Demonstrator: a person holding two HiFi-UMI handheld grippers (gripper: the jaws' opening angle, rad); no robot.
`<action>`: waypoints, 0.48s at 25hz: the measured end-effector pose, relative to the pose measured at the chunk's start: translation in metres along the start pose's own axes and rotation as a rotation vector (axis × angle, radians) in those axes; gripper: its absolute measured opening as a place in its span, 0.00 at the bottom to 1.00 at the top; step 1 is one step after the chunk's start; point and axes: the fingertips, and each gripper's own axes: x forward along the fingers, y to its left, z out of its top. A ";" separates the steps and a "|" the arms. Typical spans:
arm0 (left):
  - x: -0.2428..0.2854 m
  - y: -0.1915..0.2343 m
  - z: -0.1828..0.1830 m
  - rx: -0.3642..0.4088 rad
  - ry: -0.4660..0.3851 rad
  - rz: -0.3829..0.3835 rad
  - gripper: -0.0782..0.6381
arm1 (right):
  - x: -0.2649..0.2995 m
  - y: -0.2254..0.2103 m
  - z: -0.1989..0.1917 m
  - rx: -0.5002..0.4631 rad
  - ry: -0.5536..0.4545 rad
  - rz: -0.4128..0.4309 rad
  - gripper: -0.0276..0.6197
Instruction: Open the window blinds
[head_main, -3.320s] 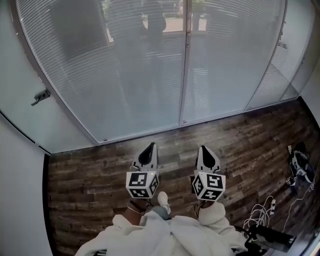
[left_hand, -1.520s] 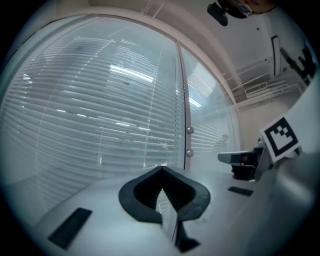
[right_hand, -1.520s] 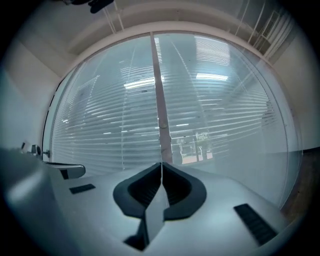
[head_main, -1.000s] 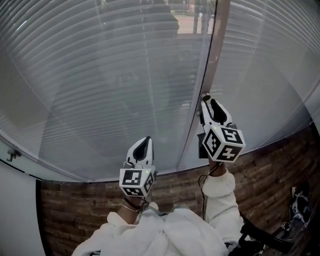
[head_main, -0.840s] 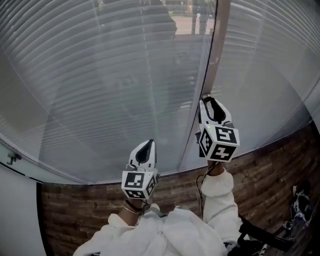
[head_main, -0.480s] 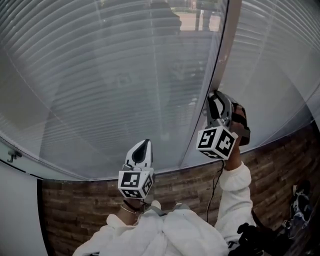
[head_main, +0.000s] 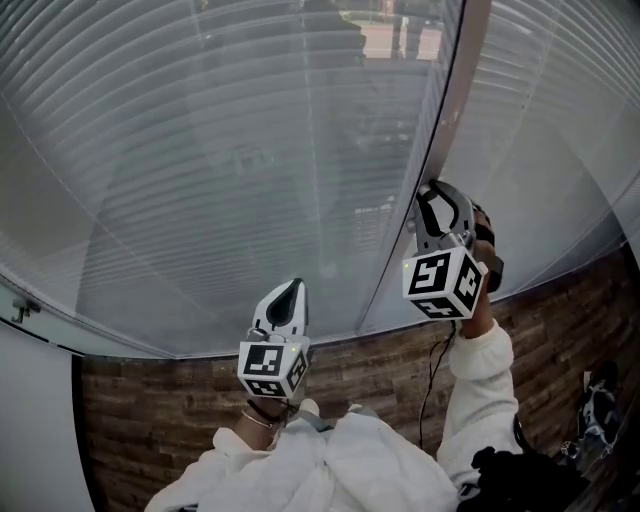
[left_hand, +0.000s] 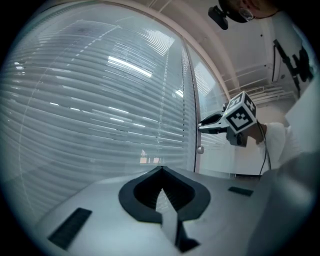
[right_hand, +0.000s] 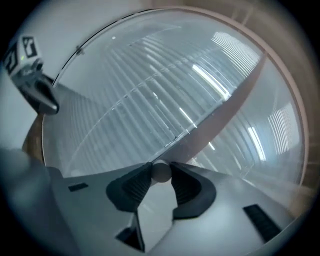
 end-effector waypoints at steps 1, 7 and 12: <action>0.001 0.000 0.000 0.000 0.000 0.001 0.11 | 0.000 -0.001 0.000 0.090 -0.009 0.012 0.25; 0.001 0.002 -0.001 -0.006 0.002 0.003 0.11 | 0.001 -0.008 -0.002 0.559 -0.079 0.070 0.25; 0.002 0.001 -0.002 -0.006 0.002 0.000 0.11 | 0.001 -0.010 -0.007 0.811 -0.114 0.111 0.25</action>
